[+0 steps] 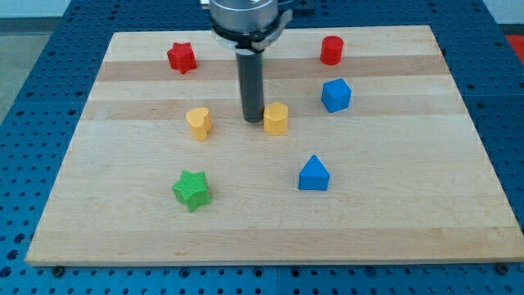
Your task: Move your arm to the left of the heart
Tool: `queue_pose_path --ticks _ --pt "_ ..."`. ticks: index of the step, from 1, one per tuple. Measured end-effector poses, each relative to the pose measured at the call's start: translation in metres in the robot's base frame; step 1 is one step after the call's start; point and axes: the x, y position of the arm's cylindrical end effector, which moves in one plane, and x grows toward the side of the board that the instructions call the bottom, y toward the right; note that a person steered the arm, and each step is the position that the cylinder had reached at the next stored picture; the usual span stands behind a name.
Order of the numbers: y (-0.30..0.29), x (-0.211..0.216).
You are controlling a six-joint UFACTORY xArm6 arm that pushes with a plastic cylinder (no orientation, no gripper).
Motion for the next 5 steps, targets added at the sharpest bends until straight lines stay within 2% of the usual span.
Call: queue_pose_path --ticks 2,4,5 --pt "0.020 0.002" --pt "0.053 0.022" --pt "0.046 0.022"
